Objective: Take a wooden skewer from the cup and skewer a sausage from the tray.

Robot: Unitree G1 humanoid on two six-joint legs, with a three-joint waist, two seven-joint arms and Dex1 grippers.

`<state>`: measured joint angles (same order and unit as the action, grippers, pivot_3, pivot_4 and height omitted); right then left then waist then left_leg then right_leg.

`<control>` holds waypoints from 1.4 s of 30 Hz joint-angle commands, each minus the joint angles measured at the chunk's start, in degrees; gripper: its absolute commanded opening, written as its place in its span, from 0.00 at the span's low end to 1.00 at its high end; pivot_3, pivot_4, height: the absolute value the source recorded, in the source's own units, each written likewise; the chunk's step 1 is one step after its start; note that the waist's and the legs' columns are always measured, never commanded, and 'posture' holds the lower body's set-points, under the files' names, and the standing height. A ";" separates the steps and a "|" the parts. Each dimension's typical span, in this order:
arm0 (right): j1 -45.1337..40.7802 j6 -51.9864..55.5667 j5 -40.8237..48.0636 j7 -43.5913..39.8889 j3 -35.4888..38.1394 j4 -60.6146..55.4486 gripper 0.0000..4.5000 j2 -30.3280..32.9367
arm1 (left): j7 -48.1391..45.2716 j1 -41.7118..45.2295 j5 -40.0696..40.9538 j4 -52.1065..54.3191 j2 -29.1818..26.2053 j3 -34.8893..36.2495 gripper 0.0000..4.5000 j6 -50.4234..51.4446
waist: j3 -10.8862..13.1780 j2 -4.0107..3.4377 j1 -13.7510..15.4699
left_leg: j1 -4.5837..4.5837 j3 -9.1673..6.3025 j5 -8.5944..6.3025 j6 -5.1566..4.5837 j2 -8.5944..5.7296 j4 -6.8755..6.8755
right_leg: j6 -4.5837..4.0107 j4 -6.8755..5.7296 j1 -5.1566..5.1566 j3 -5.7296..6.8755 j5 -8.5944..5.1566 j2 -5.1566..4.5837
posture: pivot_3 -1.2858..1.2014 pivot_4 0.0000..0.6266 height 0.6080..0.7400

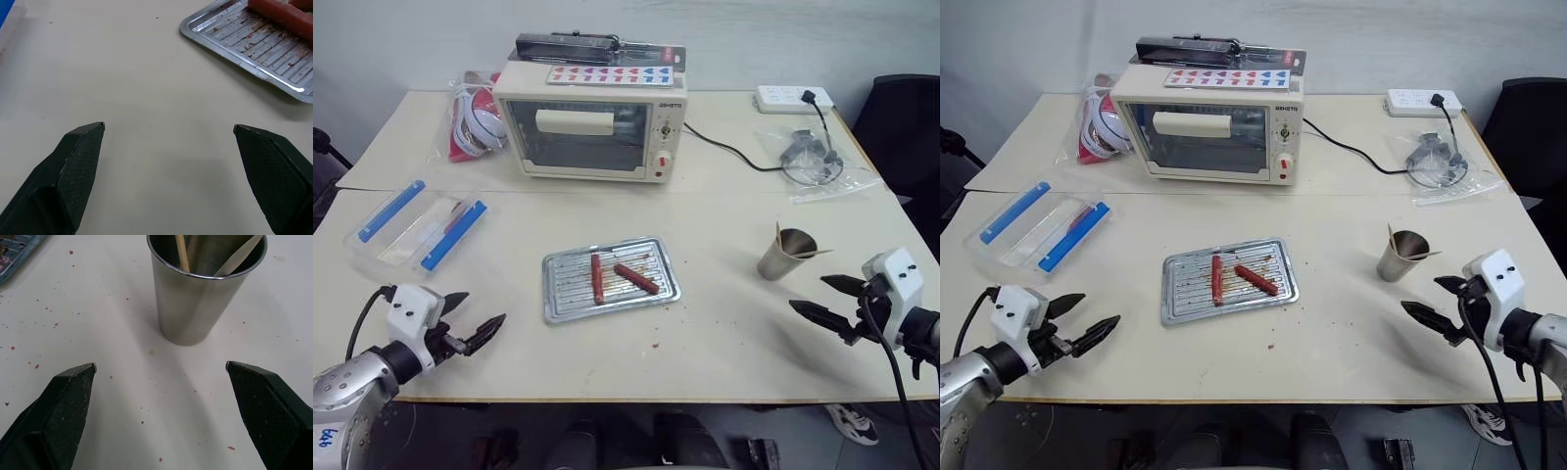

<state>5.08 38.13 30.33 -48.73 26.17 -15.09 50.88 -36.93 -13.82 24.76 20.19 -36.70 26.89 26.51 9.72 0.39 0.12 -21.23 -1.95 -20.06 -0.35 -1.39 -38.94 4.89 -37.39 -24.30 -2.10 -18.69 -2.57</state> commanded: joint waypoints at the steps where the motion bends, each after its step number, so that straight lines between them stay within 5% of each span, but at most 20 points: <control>1: -0.64 -0.28 0.07 0.18 0.68 -1.23 0.99 0.61 | 0.13 0.26 0.40 0.87 -0.13 0.83 1.00 -0.90 | 0.00 0.00 -0.03 | 0.00 0.00 0.00 0.00 0.00 0.00 | 0.00 0.00 0.00 0.00 0.00 0.00 | 0.52 0.24 1.00; 17: -0.06 1.92 0.40 2.37 0.45 -3.80 0.99 -0.27 | 0.20 2.82 1.94 -0.01 0.30 -0.84 1.00 1.65 | 0.00 0.00 0.01 | 0.00 0.00 0.00 0.01 0.00 -0.01 | 0.00 -0.02 0.00 0.00 0.00 0.01 | 0.52 0.24 1.00; 24: 0.23 5.55 2.51 9.75 2.82 -11.35 0.99 -4.69 | -3.36 7.29 9.58 2.98 -0.98 -4.12 1.00 9.24 | 0.00 0.00 0.01 | -0.01 0.00 0.01 0.02 0.00 -0.02 | 0.00 -0.03 0.00 0.00 0.00 0.01 | 0.52 0.24 1.00; 30: 2.04 11.96 7.76 15.95 7.13 -21.19 0.99 -8.36 | -9.57 13.87 16.37 5.36 -5.88 -8.04 1.00 15.35 | 0.00 0.00 0.02 | -0.02 -0.01 0.12 0.23 0.00 -0.01 | 0.00 -0.04 -0.01 0.00 0.00 0.01 | 0.52 0.24 1.00; 35: 2.40 16.13 11.44 21.65 10.96 -25.33 0.75 -10.81 | -16.19 23.18 22.94 5.95 -10.78 -11.43 1.00 20.11 | 0.00 0.00 -0.01 | -0.02 -0.02 0.12 0.23 0.00 -0.02 | 0.00 -0.05 -0.01 0.00 0.00 0.01 | 0.52 0.24 1.00; 42: -0.85 19.32 18.87 30.41 14.46 -24.85 0.75 -16.82 | -17.40 39.66 27.64 3.20 -7.70 -18.90 1.00 24.07 | 0.00 0.00 -0.14 | -0.04 -0.02 0.14 0.26 -0.01 -0.04 | 0.00 -0.18 -0.01 0.01 0.00 0.04 | 0.52 0.24 1.00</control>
<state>4.78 57.59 47.41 -20.60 38.71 -38.53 34.66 -53.59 23.82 50.57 23.62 -44.94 9.30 50.03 9.72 0.39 -0.02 -21.27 -1.97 -19.92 -0.09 -1.40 -38.98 4.90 -37.65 -24.32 -2.10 -18.69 -2.52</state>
